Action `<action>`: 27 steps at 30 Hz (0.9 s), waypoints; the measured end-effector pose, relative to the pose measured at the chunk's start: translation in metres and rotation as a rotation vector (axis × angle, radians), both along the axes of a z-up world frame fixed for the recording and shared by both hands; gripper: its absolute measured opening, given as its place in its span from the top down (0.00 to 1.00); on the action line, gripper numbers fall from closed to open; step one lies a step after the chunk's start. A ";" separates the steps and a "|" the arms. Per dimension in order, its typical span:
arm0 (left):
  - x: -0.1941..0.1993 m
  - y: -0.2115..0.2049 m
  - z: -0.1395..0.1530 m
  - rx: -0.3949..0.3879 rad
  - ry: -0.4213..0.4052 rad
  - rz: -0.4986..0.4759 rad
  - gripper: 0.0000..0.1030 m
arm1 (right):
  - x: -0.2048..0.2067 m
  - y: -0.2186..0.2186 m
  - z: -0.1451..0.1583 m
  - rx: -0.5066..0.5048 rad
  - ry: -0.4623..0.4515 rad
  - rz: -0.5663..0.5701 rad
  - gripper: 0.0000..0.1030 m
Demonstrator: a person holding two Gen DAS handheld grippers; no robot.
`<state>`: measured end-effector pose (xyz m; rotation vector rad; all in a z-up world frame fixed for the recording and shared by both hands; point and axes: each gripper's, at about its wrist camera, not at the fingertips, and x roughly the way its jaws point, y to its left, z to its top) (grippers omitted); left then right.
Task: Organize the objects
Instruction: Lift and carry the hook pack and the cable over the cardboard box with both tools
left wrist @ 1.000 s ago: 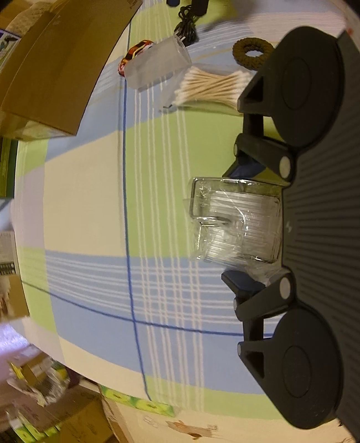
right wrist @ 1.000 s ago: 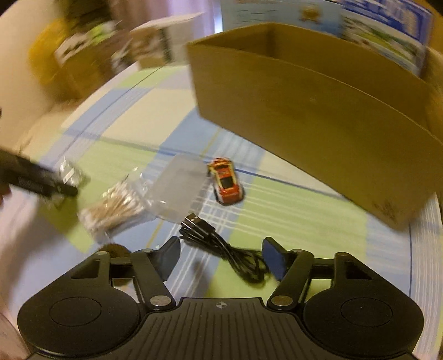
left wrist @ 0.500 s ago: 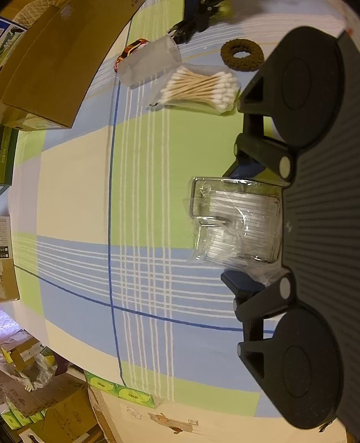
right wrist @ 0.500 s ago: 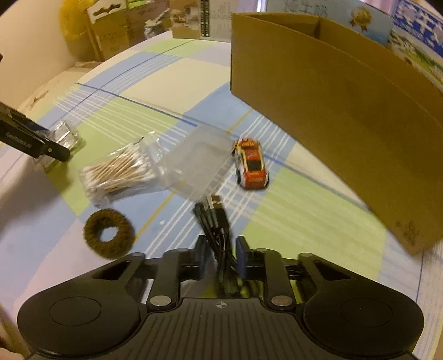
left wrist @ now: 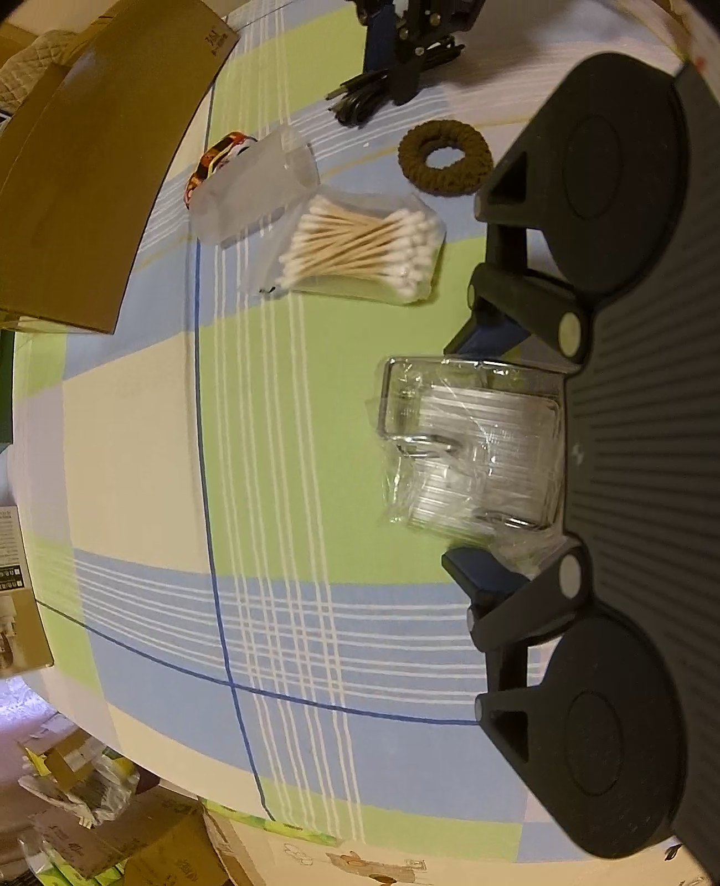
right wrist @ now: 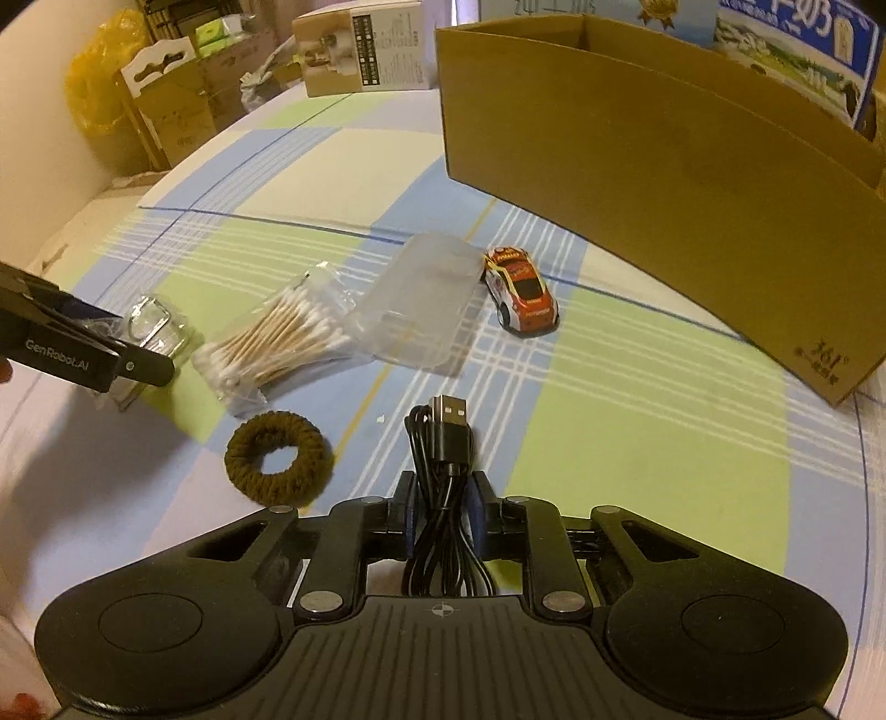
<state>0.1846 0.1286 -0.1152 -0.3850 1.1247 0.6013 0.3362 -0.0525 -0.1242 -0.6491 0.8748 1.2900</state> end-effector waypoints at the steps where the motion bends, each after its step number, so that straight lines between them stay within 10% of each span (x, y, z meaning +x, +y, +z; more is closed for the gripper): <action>1: 0.000 -0.001 0.000 0.005 0.000 0.001 0.33 | -0.002 0.001 0.000 -0.001 -0.014 0.001 0.85; 19: 0.001 -0.014 0.008 0.000 -0.011 -0.017 0.51 | -0.010 -0.008 0.002 0.001 0.007 -0.045 0.86; 23: -0.003 -0.009 0.002 -0.003 0.006 -0.007 0.22 | -0.010 -0.012 0.002 0.006 0.021 -0.048 0.86; 27: -0.005 -0.004 -0.004 0.005 -0.006 -0.003 0.20 | -0.010 -0.014 0.002 0.013 0.025 -0.053 0.85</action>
